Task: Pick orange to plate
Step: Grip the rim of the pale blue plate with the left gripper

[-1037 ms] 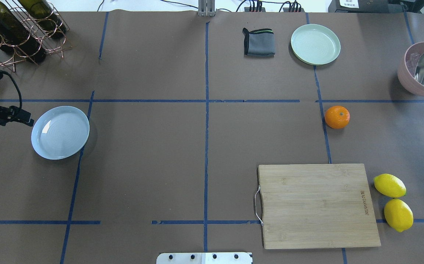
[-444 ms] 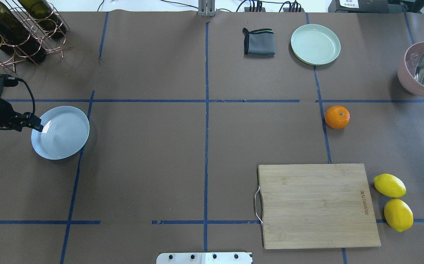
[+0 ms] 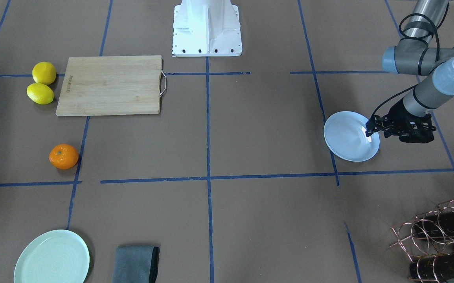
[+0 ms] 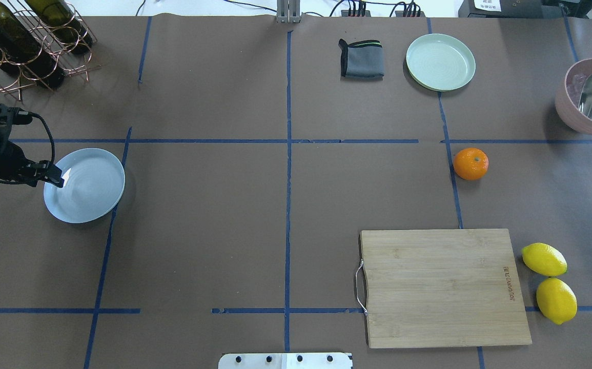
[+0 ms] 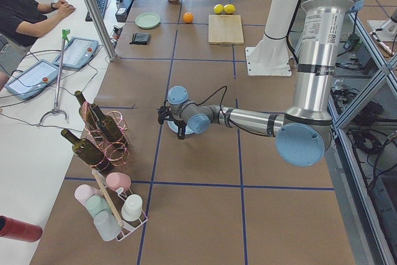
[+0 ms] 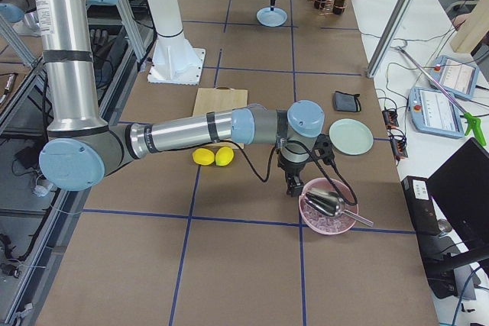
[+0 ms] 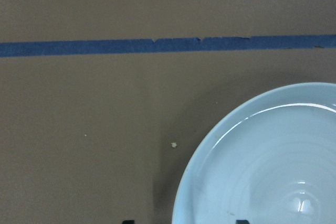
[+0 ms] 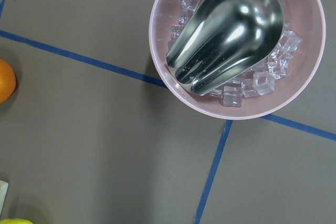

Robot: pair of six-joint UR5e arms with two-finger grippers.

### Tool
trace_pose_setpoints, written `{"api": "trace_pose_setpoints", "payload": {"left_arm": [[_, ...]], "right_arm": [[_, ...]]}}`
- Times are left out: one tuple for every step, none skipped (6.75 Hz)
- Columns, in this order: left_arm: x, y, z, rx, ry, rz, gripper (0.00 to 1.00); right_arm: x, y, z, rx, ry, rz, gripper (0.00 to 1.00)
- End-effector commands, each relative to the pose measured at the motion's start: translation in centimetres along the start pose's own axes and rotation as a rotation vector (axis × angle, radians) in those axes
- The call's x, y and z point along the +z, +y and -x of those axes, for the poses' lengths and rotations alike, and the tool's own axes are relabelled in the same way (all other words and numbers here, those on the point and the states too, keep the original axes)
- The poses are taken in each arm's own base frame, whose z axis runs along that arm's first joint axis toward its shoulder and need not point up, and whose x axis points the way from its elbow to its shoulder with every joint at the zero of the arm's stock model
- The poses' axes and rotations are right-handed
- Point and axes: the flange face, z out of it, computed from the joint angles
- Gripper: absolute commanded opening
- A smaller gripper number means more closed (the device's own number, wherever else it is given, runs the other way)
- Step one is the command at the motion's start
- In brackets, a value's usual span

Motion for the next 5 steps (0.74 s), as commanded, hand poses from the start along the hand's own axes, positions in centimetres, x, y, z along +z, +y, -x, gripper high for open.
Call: {"api": "trace_pose_setpoints", "payload": {"left_arm": [[1.0,0.0,-0.5,0.007,-0.002,0.014,0.54],[1.2,0.0,-0.5,0.008,-0.004,0.018,0.11],[0.9,-0.2,-1.1,0.017,0.006,0.013,0.0],[0.1,-0.2,-2.4,0.033,0.038,0.016,0.0],[-0.8,0.0,-3.9,0.049,0.094,0.046,0.0]], "right_arm": [[0.1,0.0,0.1,-0.002,0.0,0.003,1.0],[0.1,0.0,0.1,-0.002,0.0,0.003,1.0],[0.1,0.0,0.1,-0.002,-0.002,0.002,1.0],[0.1,-0.1,0.1,-0.003,-0.001,0.001,1.0],[0.0,-0.1,0.2,-0.003,-0.001,-0.001,1.0]]}}
